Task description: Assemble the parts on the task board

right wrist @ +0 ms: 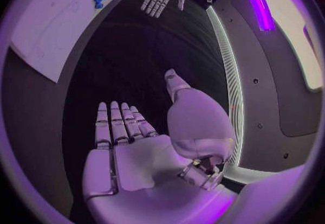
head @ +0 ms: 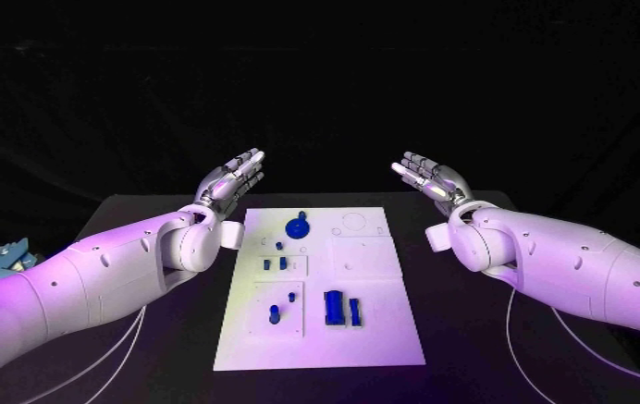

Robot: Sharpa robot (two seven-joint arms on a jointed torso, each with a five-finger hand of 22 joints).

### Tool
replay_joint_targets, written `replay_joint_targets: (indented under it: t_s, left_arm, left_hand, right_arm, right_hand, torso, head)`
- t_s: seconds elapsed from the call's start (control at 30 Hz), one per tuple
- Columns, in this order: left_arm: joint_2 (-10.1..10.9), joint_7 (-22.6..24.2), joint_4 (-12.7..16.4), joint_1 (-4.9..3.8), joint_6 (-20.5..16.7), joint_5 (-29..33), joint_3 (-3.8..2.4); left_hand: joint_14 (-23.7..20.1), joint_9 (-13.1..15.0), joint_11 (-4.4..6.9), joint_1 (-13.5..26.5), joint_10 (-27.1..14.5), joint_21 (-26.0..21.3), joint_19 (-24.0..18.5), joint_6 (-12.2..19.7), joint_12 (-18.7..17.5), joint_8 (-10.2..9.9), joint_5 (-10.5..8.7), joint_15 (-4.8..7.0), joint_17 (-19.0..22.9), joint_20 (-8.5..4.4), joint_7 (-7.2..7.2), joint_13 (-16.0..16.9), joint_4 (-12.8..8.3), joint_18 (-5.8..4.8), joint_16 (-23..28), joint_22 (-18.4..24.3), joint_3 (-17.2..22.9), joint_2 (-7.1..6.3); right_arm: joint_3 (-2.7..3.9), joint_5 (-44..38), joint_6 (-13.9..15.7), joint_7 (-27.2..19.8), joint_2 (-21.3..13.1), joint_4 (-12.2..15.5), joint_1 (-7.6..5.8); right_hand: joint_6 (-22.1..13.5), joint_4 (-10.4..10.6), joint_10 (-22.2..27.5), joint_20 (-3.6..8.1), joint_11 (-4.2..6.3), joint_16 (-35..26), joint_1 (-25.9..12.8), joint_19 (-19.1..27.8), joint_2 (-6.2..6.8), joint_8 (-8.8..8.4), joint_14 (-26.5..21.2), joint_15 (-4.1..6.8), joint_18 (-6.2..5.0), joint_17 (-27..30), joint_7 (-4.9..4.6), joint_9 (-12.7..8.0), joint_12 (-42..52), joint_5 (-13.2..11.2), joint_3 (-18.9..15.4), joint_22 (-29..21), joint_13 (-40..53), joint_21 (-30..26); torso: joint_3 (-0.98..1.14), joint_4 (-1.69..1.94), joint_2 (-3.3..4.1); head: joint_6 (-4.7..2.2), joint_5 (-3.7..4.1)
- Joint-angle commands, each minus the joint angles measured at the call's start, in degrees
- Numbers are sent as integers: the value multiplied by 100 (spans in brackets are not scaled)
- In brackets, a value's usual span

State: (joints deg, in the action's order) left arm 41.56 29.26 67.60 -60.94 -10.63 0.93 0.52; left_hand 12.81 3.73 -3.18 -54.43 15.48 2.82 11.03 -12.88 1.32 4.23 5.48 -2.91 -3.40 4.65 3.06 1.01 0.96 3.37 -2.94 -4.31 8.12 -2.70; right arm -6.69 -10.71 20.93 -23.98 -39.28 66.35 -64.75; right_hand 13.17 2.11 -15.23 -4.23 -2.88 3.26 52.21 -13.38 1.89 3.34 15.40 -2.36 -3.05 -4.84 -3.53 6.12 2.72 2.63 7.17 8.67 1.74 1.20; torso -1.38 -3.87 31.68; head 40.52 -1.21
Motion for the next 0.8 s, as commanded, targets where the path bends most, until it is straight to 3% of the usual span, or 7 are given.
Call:
replay_joint_targets:
  t_s: [0.03, 0.1, 0.17, 0.3, 0.4, 0.53, 0.8]
  left_arm:
    - [25, 24, 230, 8, -499, -23, -11]
    - [60, 27, 470, 17, -840, -31, -16]
    - [92, 31, 698, 25, -1164, -39, -20]
    - [165, 38, 1208, 42, -1888, -57, -31]
    - [223, 44, 1607, 56, -2456, -71, -39]
    - [271, 49, 1945, 68, -2935, -83, -46]
    - [313, 54, 2236, 78, -3349, -93, -52]
  left_hand:
    - [-1281, -373, 318, 5443, -1548, -282, -1103, 1288, -132, -423, -548, 291, 340, -465, -306, -101, -96, -337, 294, 431, -812, 270]
    - [-1281, -373, 318, 5443, -1548, -282, -1103, 1288, -132, -423, -548, 291, 340, -465, -306, -101, -96, -337, 294, 431, -812, 270]
    - [-1281, -373, 318, 5443, -1548, -282, -1103, 1288, -132, -423, -548, 291, 340, -465, -306, -101, -96, -337, 294, 431, -812, 270]
    - [-1281, -373, 318, 5443, -1548, -282, -1103, 1288, -132, -423, -548, 291, 340, -465, -306, -101, -96, -337, 294, 431, -812, 270]
    - [-1281, -373, 318, 5443, -1548, -282, -1103, 1288, -132, -423, -548, 291, 340, -465, -306, -101, -96, -337, 294, 431, -812, 270]
    - [-1281, -373, 318, 5443, -1548, -282, -1103, 1288, -132, -423, -548, 291, 340, -465, -306, -101, -96, -337, 294, 431, -812, 270]
    - [-1281, -373, 318, 5443, -1548, -282, -1103, 1288, -132, -423, -548, 291, 340, -465, -306, -101, -96, -337, 294, 431, -812, 270]
  right_arm:
    - [73, 202, 450, -135, -53, 320, 62]
    - [173, 347, 763, -210, -135, 661, 128]
    - [268, 485, 1059, -281, -212, 985, 191]
    - [449, 749, 1628, -416, -360, 1606, 312]
    - [562, 915, 1984, -501, -453, 1994, 387]
    - [642, 1032, 2235, -561, -519, 2268, 441]
    - [669, 1071, 2319, -581, -541, 2360, 459]
  right_hand:
    - [-1317, -211, 1523, 423, 288, -326, -5221, 1338, -189, -334, -1540, 236, 305, 484, 353, -612, -272, -263, -717, -867, -174, -120]
    - [-1317, -211, 1523, 423, 288, -326, -5221, 1338, -189, -334, -1540, 236, 305, 484, 353, -612, -272, -263, -717, -867, -174, -120]
    - [-1317, -211, 1523, 423, 288, -326, -5221, 1338, -189, -334, -1540, 236, 305, 484, 353, -612, -272, -263, -717, -867, -174, -120]
    - [-1317, -211, 1523, 423, 288, -326, -5221, 1338, -189, -334, -1540, 236, 305, 484, 353, -612, -272, -263, -717, -867, -174, -120]
    - [-1317, -211, 1523, 423, 288, -326, -5221, 1338, -189, -334, -1540, 236, 305, 484, 353, -612, -272, -263, -717, -867, -174, -120]
    - [-1317, -211, 1523, 423, 288, -326, -5221, 1338, -189, -334, -1540, 236, 305, 484, 353, -612, -272, -263, -717, -867, -174, -120]
    - [-1317, -211, 1523, 423, 288, -326, -5221, 1338, -189, -334, -1540, 236, 305, 484, 353, -612, -272, -263, -717, -867, -174, -120]
  torso:
    - [49, 140, -17]
    - [82, 231, -30]
    - [103, 290, -37]
    - [131, 366, -48]
    - [138, 387, -50]
    - [138, 387, -50]
    - [138, 387, -50]
  head:
    - [-196, 39]
    - [-350, 70]
    - [-450, 89]
    - [-578, 114]
    - [-614, 121]
    - [-614, 121]
    - [-614, 121]
